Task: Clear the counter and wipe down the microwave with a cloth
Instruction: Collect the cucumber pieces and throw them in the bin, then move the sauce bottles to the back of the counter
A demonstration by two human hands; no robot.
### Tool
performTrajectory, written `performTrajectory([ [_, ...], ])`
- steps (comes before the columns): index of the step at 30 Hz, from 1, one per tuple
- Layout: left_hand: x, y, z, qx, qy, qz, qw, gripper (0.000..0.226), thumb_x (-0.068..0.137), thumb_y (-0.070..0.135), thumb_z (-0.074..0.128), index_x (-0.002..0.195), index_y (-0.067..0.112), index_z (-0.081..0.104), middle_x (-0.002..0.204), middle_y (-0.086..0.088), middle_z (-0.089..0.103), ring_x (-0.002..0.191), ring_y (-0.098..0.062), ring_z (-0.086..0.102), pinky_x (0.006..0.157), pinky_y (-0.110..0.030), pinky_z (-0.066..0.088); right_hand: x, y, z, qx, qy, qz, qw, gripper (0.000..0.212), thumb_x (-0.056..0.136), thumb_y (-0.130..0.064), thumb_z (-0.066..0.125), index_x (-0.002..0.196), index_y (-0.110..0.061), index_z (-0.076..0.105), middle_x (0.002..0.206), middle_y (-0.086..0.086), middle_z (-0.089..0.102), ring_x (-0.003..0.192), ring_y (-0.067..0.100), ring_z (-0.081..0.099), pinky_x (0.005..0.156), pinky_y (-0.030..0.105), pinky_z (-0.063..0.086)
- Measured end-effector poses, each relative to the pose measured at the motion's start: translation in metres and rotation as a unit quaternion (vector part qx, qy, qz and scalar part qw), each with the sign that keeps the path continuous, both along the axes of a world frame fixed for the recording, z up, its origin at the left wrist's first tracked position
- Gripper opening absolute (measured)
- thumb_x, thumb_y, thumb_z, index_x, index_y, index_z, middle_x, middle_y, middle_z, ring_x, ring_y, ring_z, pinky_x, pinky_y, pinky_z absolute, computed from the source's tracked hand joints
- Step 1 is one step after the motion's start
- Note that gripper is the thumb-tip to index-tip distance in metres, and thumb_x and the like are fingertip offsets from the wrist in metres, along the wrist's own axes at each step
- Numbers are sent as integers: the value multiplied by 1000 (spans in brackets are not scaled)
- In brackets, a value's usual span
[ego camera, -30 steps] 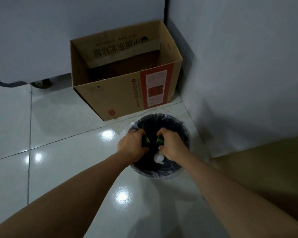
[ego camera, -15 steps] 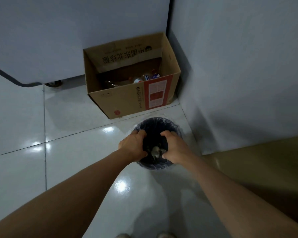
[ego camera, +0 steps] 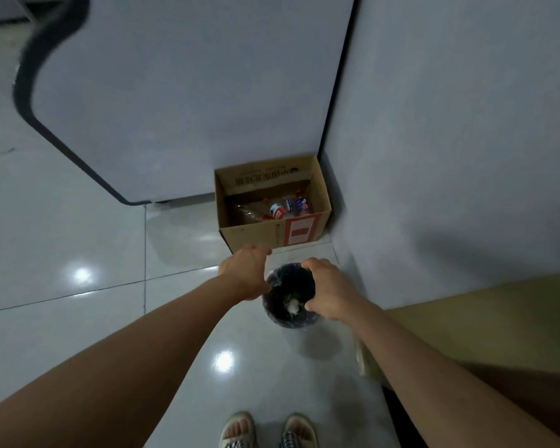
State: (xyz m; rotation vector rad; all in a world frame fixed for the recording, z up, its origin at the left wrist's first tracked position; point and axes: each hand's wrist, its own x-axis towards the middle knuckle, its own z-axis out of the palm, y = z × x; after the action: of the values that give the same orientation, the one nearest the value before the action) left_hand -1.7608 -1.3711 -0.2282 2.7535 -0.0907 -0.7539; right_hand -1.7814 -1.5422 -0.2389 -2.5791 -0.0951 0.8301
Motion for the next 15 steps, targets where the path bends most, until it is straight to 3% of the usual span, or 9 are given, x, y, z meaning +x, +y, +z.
performTrajectory([
  [6,-12,17,111,2,-47,23,999,66,76,30,74,132,23,40,128,-3,51,108,-21,55,81,-31,46,-8,20,109,-1,-33,26,999,72,76,-8,72,137,-22,36,140,2,40,128,22,41,104,36,42],
  [15,-49,55,237,15,-93,70,993,63,75,25,75,128,23,42,128,-4,50,113,-23,53,88,-35,48,-25,61,244,2,-93,116,989,75,74,-7,73,138,-20,37,135,7,39,125,24,41,103,39,42],
])
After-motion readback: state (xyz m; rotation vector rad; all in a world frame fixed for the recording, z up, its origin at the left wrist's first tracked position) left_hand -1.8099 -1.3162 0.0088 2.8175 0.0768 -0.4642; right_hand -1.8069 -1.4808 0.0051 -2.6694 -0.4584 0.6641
